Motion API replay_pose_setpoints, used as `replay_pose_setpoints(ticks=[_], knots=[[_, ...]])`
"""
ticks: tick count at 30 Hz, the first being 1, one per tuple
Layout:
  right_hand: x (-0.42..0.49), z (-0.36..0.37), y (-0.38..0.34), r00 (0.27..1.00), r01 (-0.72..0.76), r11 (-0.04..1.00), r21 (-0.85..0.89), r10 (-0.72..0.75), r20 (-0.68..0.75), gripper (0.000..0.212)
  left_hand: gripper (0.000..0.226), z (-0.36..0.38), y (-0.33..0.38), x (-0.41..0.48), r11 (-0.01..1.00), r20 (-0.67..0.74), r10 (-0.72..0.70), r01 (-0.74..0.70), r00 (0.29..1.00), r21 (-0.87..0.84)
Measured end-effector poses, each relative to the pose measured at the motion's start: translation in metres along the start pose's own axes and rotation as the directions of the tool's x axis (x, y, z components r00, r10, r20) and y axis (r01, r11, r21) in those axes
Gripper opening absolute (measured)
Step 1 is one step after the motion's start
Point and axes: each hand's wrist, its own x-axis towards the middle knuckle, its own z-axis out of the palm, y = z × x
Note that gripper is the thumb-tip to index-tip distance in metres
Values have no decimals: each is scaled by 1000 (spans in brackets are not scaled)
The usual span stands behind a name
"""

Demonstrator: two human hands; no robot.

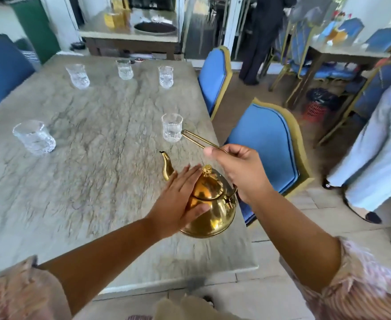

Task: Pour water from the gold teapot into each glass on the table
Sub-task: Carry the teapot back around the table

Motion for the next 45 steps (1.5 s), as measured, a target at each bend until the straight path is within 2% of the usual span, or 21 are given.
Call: replay_pose_setpoints(ticks=[8,14,18,21,26,31,38,45], knots=[[49,-34,-28,982,-15,997,-82,30,188,36,81,11,30,46,984,-129,-144,156,981,86],[73,-58,-55,950,-35,999,-17,39,309,27,85,8,65,79,964,-224,-234,255,946,69],[101,-70,-61,921,-58,998,37,39,387,38,85,11,78,103,943,-296,-282,321,913,92],[121,-80,-63,886,-81,996,46,51,462,31,88,19,84,120,910,-355,-324,392,877,138],[152,-94,-72,811,-101,994,47,55,582,33,90,33,99,145,823,-434,-430,541,792,173],[190,-102,-82,767,-99,993,66,34,640,45,91,34,106,172,758,-468,-506,633,724,160],[242,-105,-92,744,-88,993,82,11,668,43,91,28,92,218,741,-454,-496,634,740,223],[316,-104,-104,734,-101,990,96,9,679,31,95,22,67,285,706,-411,-531,655,741,270]])
